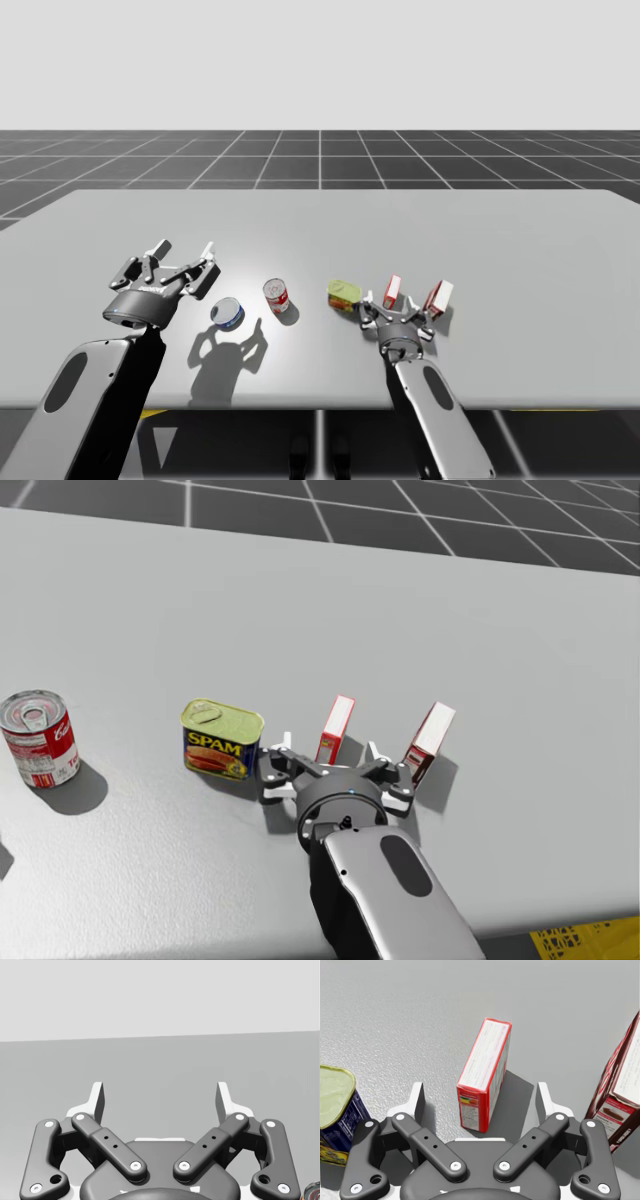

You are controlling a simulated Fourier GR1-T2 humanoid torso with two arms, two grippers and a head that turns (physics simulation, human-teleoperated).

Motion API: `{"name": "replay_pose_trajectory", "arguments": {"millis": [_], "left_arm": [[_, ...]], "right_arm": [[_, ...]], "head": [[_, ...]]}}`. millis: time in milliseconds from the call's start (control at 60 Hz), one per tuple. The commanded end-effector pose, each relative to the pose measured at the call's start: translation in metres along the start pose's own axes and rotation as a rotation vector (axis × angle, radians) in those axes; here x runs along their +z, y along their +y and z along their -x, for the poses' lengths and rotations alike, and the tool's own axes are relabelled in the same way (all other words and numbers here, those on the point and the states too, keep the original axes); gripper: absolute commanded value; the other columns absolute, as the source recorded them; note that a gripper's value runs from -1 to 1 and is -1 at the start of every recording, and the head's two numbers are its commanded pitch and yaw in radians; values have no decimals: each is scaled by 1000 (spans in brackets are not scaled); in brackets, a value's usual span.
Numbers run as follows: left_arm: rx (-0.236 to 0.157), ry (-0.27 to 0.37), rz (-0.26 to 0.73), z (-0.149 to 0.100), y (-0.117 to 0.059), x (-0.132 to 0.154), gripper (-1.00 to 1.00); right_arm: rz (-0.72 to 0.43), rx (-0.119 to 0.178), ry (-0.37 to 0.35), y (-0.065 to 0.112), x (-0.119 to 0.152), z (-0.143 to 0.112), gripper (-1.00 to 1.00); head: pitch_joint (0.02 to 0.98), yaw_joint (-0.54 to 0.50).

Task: Pick up the gelatin box and lift it.

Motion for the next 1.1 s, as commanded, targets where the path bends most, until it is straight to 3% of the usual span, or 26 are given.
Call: {"name": "replay_pose_trajectory", "arguments": {"millis": [17, 217, 283, 317, 333, 350, 367, 383, 417, 517, 917, 1100], "left_arm": [[0, 0, 0, 0, 0, 0, -1000], [0, 0, 0, 0, 0, 0, -1000], [0, 0, 0, 0, 0, 0, -1000], [0, 0, 0, 0, 0, 0, -1000], [0, 0, 0, 0, 0, 0, -1000], [0, 0, 0, 0, 0, 0, -1000], [0, 0, 0, 0, 0, 0, -1000], [0, 0, 0, 0, 0, 0, -1000], [0, 0, 0, 0, 0, 0, -1000], [0, 0, 0, 0, 0, 0, -1000], [0, 0, 0, 0, 0, 0, -1000], [-5, 10, -3, 3, -1, 1, -1000]], "right_arm": [[24, 1, 19, -6, -15, -1, -1000], [25, 0, 31, -6, -23, 1, -1000], [7, 13, 37, -6, -21, 1, -1000], [11, 12, 34, -6, -21, 2, -682], [15, 11, 33, -5, -20, 2, -293], [26, 12, 30, -5, -19, 3, 344], [27, 14, 28, -5, -19, 4, 824], [22, 14, 33, -5, -19, 4, 979], [23, 4, 39, -5, -18, 4, 1000], [33, 13, 34, -6, -18, 6, 1000], [48, 17, 15, -9, -19, 10, 1000], [51, 12, -12, -11, -18, 7, 1000]], "head": [[797, -272], [793, -272], [790, -274], [788, -276], [787, -276], [785, -277], [784, -277], [781, -278], [777, -280], [749, -283], [473, -310], [440, -308]]}}
